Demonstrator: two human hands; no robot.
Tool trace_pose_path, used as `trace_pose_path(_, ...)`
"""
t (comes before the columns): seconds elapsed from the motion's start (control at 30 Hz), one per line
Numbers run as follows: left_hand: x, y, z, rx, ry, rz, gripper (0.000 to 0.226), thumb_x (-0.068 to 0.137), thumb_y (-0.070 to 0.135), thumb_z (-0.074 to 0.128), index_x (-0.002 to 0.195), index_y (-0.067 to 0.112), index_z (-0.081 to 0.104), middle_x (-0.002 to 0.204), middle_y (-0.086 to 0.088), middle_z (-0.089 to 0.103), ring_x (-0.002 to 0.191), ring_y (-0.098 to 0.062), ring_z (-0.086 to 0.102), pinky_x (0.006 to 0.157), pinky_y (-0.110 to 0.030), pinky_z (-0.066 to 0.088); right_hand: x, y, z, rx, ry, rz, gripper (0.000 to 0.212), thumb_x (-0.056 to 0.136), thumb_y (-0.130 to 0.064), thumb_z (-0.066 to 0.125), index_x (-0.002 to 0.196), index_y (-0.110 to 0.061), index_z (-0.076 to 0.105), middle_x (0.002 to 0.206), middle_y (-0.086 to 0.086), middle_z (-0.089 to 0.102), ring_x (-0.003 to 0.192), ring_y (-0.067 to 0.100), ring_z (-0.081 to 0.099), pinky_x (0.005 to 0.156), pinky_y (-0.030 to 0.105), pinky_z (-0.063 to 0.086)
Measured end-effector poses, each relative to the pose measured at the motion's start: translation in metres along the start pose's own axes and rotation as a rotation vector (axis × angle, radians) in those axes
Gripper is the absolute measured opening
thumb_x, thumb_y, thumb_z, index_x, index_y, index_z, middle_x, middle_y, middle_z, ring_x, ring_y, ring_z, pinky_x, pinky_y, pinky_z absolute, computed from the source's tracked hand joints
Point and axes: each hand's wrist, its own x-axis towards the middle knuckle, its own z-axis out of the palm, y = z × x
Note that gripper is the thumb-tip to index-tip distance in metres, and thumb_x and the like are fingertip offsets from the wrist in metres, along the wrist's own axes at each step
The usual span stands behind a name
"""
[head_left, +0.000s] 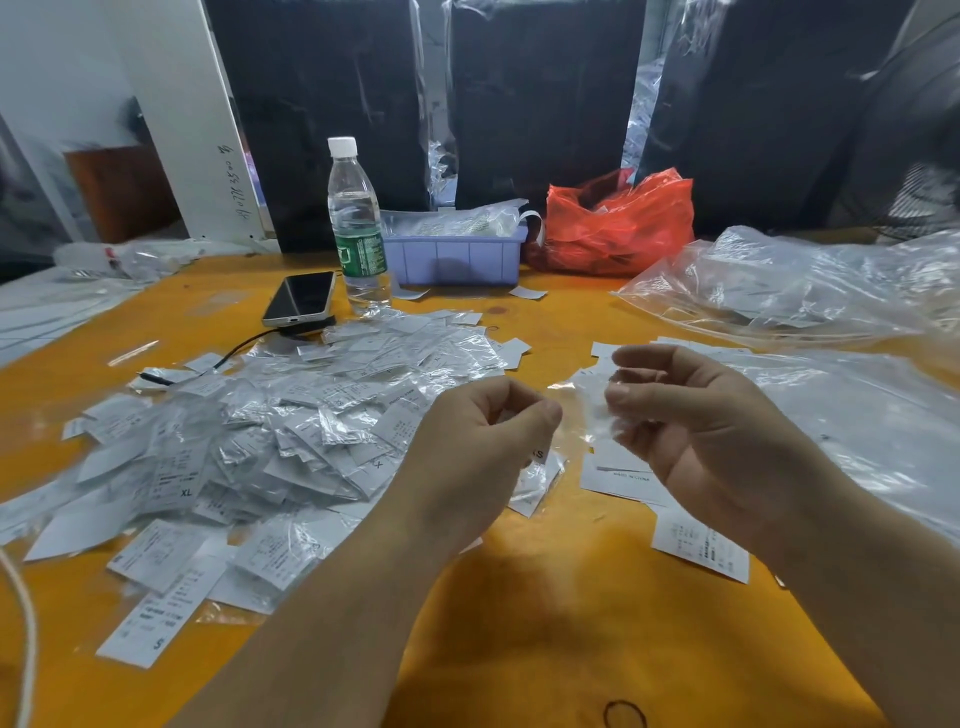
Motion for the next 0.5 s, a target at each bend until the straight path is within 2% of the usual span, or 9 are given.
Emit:
trace_pose_path(0.13,0.0001,-0.0005,0.0000,-0.031,0.006,0.024,0.014,0.092,0.019,0.064,0.081,0.012,0.069,0.061,0.008,0.061,0.054,0.002,0.053,0.052,-0.010,0.041,-0.0036,0.0002,0.0024,0.029,-0.040,0.211,0.039,0.059,-0.011,0.072,0.095,-0.005,0.062,0.075,0.008,0.060,0.056,0.014,0.055,0.049,0.022,0.047)
trace_pose_path(0.23,-0.0004,-0.0011,0.0012,-0.009,-0.010,0.043,0.015,0.092,0.020,0.065,0.080,0.013,0.069,0.060,0.009,0.060,0.054,0.001,0.052,0.052,-0.011,0.040,-0.0076,0.0009,0.0008,-0.063,-0.160,0.366,0.052,0.061,-0.020,0.075,0.109,-0.004,0.064,0.074,0.007,0.060,0.055,0.011,0.051,0.046,0.020,0.045)
trace_pose_path(0.3,-0.0005,-0.0021,0.0026,0.029,-0.023,0.047,0.015,0.092,0.022,0.065,0.081,0.013,0.069,0.061,0.008,0.061,0.058,-0.003,0.054,0.056,-0.021,0.045,-0.0083,0.0003,-0.0002,-0.113,-0.186,0.369,0.046,0.063,-0.021,0.074,0.106,-0.005,0.068,0.074,0.004,0.061,0.057,0.011,0.052,0.046,0.020,0.044)
trace_pose_path(0.37,-0.0009,-0.0029,0.0035,0.058,-0.034,0.039,0.014,0.092,0.023,0.065,0.081,0.015,0.070,0.063,0.007,0.063,0.062,-0.007,0.057,0.066,-0.031,0.050,-0.0079,-0.0002,0.0000,-0.147,-0.160,0.335,0.030,0.065,-0.018,0.073,0.093,-0.009,0.070,0.073,0.003,0.061,0.057,0.012,0.053,0.047,0.021,0.042)
trace_pose_path(0.5,-0.0014,-0.0020,0.0029,0.035,-0.012,0.015,0.013,0.093,0.018,0.061,0.088,0.021,0.073,0.076,0.000,0.068,0.062,-0.002,0.057,0.056,-0.015,0.044,-0.0070,-0.0001,-0.0007,-0.155,-0.067,0.272,0.017,0.062,-0.015,0.074,0.079,-0.014,0.071,0.071,0.001,0.063,0.060,0.013,0.054,0.048,0.024,0.043)
